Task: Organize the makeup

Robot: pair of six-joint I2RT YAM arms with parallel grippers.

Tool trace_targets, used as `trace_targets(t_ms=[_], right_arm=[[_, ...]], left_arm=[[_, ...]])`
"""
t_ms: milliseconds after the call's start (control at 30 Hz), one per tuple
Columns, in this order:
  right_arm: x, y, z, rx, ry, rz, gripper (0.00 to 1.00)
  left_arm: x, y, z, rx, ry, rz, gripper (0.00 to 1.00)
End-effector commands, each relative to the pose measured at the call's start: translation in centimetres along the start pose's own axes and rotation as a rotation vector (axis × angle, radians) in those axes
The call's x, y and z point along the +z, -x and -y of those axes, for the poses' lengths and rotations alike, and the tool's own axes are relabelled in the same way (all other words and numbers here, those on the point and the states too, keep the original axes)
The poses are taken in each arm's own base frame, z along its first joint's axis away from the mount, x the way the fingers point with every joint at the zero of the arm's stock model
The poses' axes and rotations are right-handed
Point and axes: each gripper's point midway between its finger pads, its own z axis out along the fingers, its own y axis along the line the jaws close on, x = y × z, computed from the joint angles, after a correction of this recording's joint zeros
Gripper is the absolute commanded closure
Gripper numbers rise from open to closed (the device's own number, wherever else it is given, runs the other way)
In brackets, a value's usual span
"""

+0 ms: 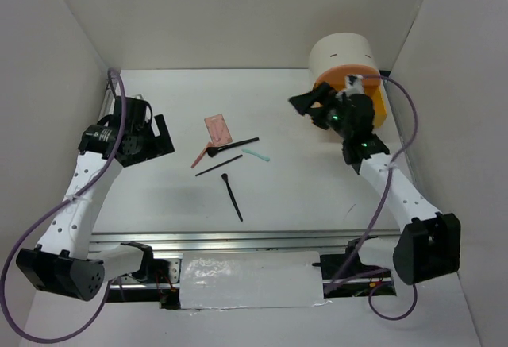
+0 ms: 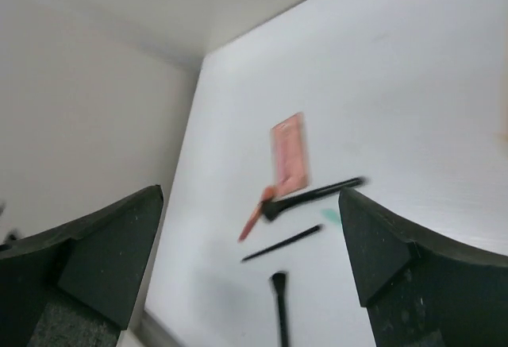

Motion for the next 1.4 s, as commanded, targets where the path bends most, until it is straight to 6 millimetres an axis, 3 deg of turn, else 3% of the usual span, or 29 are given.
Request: trace_targets(t_ms=[0,33,67,100,133,167,200,233,267,300,333,367,433,467,567,767,900,1133,1200,1233,1267,1367], right_arm=[[0.4,-7.7,-1.3,-0.315,-0.261,-0.237,0.00],[1.0,-8.3,-3.8,-0.367,-0.249,-0.256,0.00],[1.2,-11.2,-2.0,-0.422,-0.355,-0.345,0.00],[0.7,-15.1,-3.9,-0.487,-0.326,-0.435,0.00],[1.1,-16.3,-6.0,-0.532,-0.302,-0.462,0.03],[1.0,-19.5,-4.8,-0.592,-0.350,-0.559,0.04],[0.9,-21.1,-5.4,-0.644,-0.342,-0.586,0.10],[0.4,-23.7,-7.6,-0.692,-0.283,-0.621,0.13],[0.3,-26.1,-6.8,-0.737,-0.304,-0.680,0.16],[0.7,-26.5,-8.0,-0.763,-0.294,-0.674,0.17],[0.2,-28.3,-8.2,-0.800,-0.291,-0.709,0.18],[0.2,-29.8,-6.9,-0.833,-0.326,-0.753,0.19],[0.1,-31.5,-6.8,-0.845,-0.314,-0.793,0.20],[0.1,-32.5,-5.7,-0.858,-0.334,-0.824,0.20],[-0.2,-34.4,-4.0,-0.866,-0.352,-0.890,0.23],[-0.8,-36.3,-0.7,-0.877,-0.390,-0.940,0.32],[-0.7,-37.8,0.3,-0.870,-0.379,-0.977,0.49],[-1.5,-39.9,2.4,-0.833,-0.408,-1.051,0.52],[-2.0,-40.2,2.9,-0.831,-0.416,-1.075,0.68],[-2.1,-40.2,2.8,-0.837,-0.415,-1.079,0.94],[-2.1,-40.1,2.9,-0.840,-0.421,-1.076,1.00],[-1.7,-39.6,2.0,-0.838,-0.410,-1.065,1.00]], left_arm=[[0.6,0.4,0.7,-0.054,-0.015,-0.002,0.01],[0.7,0.6,0.3,-0.075,0.017,0.003,0.01],[1.1,0.5,0.2,-0.076,0.033,-0.013,0.00],[1.1,0.1,-0.1,-0.079,0.055,-0.030,0.01],[1.2,0.1,-0.4,-0.085,0.074,-0.035,0.01],[1.3,0.0,-0.7,-0.093,0.098,-0.041,0.01],[1.4,-0.1,-0.9,-0.092,0.113,-0.045,0.01],[1.4,-0.2,-1.1,-0.101,0.129,-0.050,0.01],[1.4,-0.1,-1.6,-0.101,0.158,-0.048,0.01],[1.5,-0.3,-1.9,-0.100,0.173,-0.059,0.01],[1.4,-0.4,-2.1,-0.100,0.183,-0.067,0.01],[1.4,-0.4,-2.3,-0.104,0.194,-0.068,0.01],[1.5,-0.6,-2.8,-0.112,0.210,-0.072,0.01],[1.4,-0.7,-3.1,-0.115,0.219,-0.072,0.01],[1.6,-1.1,-3.7,-0.118,0.222,-0.085,0.01],[1.9,-1.9,-3.4,-0.093,0.166,-0.091,0.01],[1.9,-2.0,-2.7,-0.076,0.110,-0.089,0.01],[1.9,-1.5,-2.5,-0.055,0.099,-0.078,0.01],[2.0,-1.6,-2.5,-0.051,0.095,-0.080,0.01],[2.1,-1.7,-2.4,-0.053,0.091,-0.082,0.01],[2.2,-1.8,-2.4,-0.054,0.090,-0.085,0.01],[2.3,-2.0,-2.3,-0.058,0.080,-0.088,0.01]])
